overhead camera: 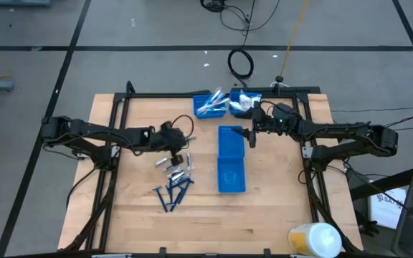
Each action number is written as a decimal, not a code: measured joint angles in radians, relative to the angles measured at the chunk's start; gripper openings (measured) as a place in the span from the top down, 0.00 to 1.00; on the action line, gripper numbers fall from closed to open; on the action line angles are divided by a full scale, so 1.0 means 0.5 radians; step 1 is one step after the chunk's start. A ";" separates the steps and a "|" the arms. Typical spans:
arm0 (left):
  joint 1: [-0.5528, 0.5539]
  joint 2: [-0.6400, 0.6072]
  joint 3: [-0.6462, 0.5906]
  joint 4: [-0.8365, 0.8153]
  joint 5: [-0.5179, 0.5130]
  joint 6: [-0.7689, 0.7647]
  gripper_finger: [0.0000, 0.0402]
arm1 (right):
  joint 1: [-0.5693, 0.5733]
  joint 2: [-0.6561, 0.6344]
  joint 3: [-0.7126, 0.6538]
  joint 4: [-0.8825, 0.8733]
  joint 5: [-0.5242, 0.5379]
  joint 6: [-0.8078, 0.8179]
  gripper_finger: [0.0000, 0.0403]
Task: Pick & Place Travel size toiletries
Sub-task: Put the nail clipper into the center blue bin
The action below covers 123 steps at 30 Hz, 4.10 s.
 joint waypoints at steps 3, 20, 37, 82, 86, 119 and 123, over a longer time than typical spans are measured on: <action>0.058 0.037 0.009 0.396 0.078 0.266 0.92 | 0.053 0.000 0.000 0.000 0.000 -0.052 0.34; 0.274 0.545 0.260 1.492 1.045 0.436 0.91 | 0.261 0.000 0.000 0.178 0.003 -0.109 0.34; 0.262 0.843 0.674 1.350 1.240 0.567 0.89 | 0.301 0.001 0.000 0.159 0.005 -0.149 0.38; 0.162 0.646 0.687 0.487 -0.361 0.437 0.32 | 0.053 0.074 -0.001 -0.555 0.099 -0.090 0.90; 0.194 0.648 0.686 0.464 -0.359 0.310 0.34 | 0.043 0.199 0.000 -0.497 0.021 -0.090 0.90; 0.061 0.589 0.685 -0.585 -0.323 -0.001 0.37 | 0.047 0.357 0.001 -0.349 0.007 0.006 0.48; 0.008 0.600 0.676 -1.148 -0.034 -0.320 0.39 | 0.047 0.357 0.000 -0.344 0.007 -0.009 0.47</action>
